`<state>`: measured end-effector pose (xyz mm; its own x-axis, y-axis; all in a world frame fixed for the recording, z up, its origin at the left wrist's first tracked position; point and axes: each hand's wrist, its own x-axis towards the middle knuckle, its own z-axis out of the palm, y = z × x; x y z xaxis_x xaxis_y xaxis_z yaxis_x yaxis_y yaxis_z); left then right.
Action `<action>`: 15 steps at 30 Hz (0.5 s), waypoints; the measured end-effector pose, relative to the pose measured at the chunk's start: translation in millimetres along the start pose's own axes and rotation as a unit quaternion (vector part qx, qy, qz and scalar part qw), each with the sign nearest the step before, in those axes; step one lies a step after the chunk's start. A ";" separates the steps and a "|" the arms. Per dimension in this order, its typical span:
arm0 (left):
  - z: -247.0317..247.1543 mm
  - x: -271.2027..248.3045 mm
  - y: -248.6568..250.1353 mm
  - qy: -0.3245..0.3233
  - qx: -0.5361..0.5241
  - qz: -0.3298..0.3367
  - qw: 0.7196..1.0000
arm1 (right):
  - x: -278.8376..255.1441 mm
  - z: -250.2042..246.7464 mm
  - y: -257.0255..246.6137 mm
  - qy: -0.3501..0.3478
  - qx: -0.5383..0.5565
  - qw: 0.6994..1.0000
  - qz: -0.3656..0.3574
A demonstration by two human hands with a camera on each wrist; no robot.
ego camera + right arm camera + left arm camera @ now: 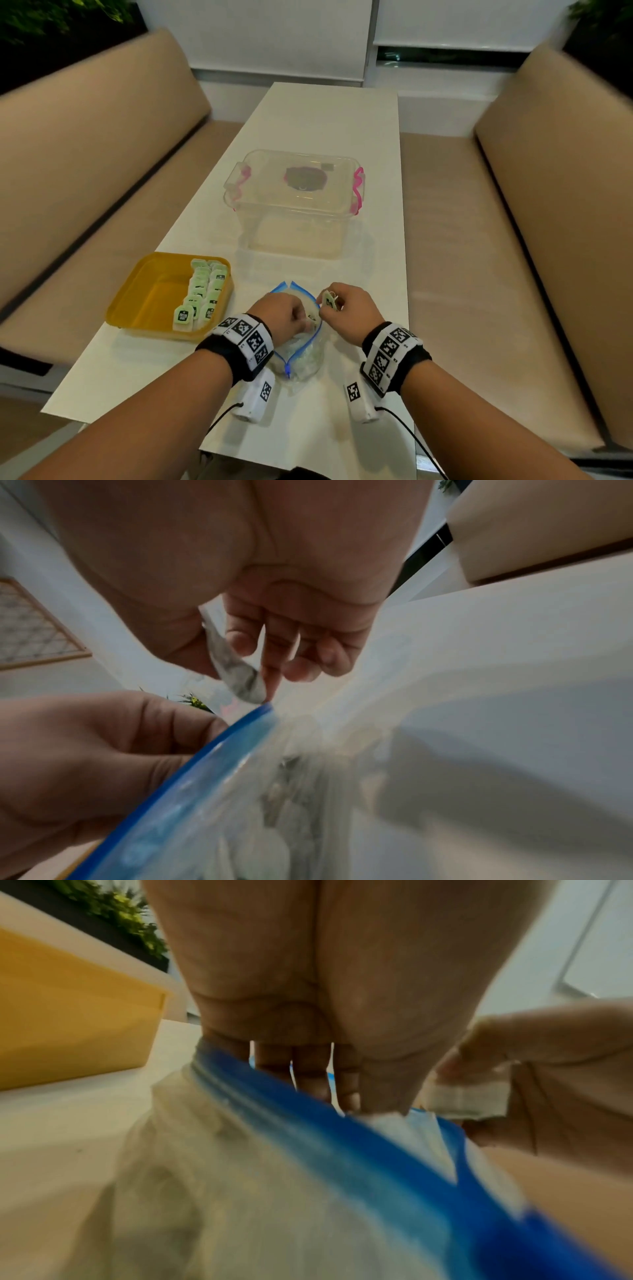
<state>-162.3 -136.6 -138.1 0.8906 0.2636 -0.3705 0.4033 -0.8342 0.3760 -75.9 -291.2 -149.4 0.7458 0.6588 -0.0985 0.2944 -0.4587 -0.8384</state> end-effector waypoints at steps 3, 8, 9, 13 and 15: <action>-15.9 -1.2 -4.5 0.077 -0.104 -0.010 0.992 | 5.3 -0.2 -2.6 0.032 0.040 0.999 0.009; -37.2 -0.7 -8.7 0.141 -0.199 0.019 0.970 | 13.2 4.4 -14.7 0.007 0.079 0.996 0.028; -40.7 -0.5 -9.6 0.150 -0.210 0.023 0.966 | 14.0 6.1 -17.3 -0.006 0.084 0.996 0.031; -51.4 0.0 -17.1 0.157 -0.251 0.058 0.953 | 18.8 13.8 -30.3 -0.042 0.058 0.997 0.015; -54.8 -1.0 -22.1 0.149 -0.269 0.071 0.949 | 22.7 18.0 -36.4 -0.046 0.064 0.997 0.003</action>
<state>-160.6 -92.0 -99.5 0.9311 0.3602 -0.0571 0.2530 -0.5254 0.8124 -80.4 -248.8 -130.8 0.6877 0.7109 -0.1471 0.2080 -0.3871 -0.8983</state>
